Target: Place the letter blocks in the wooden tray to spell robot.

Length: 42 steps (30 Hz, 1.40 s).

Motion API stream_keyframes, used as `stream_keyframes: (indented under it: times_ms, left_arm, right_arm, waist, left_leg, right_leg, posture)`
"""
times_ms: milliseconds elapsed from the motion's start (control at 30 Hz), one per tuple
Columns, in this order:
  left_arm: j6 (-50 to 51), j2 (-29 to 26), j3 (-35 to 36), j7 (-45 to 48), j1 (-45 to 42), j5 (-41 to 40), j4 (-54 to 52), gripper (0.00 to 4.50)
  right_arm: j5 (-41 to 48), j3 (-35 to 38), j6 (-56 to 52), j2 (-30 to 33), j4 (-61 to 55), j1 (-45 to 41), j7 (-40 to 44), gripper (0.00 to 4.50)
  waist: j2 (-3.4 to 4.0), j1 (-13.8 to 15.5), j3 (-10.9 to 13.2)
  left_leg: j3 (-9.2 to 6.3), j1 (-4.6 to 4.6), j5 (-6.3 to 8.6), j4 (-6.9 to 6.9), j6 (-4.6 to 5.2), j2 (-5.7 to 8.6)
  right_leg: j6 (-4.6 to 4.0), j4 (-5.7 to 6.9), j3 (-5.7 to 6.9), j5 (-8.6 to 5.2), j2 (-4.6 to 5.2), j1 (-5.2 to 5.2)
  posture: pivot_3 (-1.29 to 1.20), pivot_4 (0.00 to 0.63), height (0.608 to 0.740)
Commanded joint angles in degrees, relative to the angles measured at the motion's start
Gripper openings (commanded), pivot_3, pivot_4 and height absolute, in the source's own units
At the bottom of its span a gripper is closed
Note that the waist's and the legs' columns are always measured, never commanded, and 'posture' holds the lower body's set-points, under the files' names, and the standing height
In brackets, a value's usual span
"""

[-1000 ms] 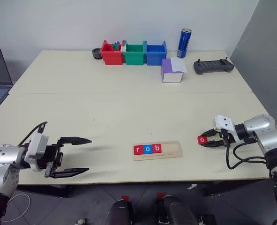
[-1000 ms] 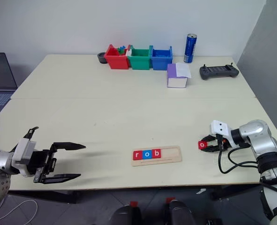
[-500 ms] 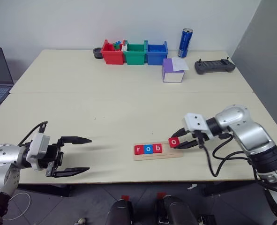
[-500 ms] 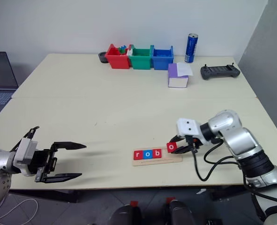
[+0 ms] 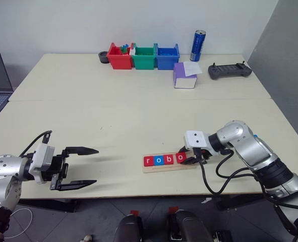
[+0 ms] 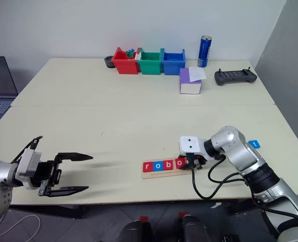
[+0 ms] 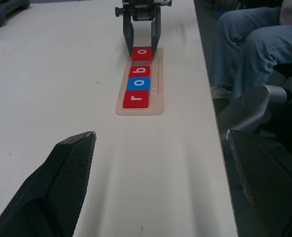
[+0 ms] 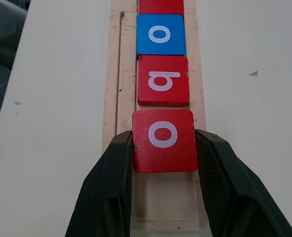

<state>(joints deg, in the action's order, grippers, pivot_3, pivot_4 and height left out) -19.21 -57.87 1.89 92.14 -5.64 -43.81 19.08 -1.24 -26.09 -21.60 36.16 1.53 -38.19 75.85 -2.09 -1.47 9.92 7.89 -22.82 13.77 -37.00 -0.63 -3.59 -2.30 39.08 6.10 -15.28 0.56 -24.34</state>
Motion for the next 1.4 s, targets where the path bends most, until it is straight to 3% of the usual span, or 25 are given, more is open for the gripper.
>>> stream_keyframes:
  times_ms: [33, 1400]
  left_arm:
    - [-0.3, 0.3, 1.9, 0.4, -0.1, 0.2, -0.8, 4.50]
    - [-0.7, 1.2, 3.2, 0.4, -0.5, 2.2, 0.1, 4.50]
  right_arm:
    - [-0.5, -0.1, 0.5, -0.6, -0.5, -1.5, -0.5, 1.45]
    - [-0.8, -0.9, -1.9, -1.3, -0.6, -2.4, 1.6, 1.45]
  waist:
    - [0.00, 0.0, 0.0]
    - [0.00, 0.0, 0.0]
  left_leg:
    - [0.00, 0.00, 0.00, 0.00, 0.00, 0.00]
    - [-0.01, 0.00, 0.00, 0.00, 0.00, 0.00]
  right_leg:
    - [0.00, 0.00, 0.00, 0.00, 0.00, 0.00]
    - [0.00, 0.00, 0.01, 0.00, 0.00, 0.00]
  posture:
    - [0.00, 0.150, 0.740]
    - [0.00, 0.150, 0.740]
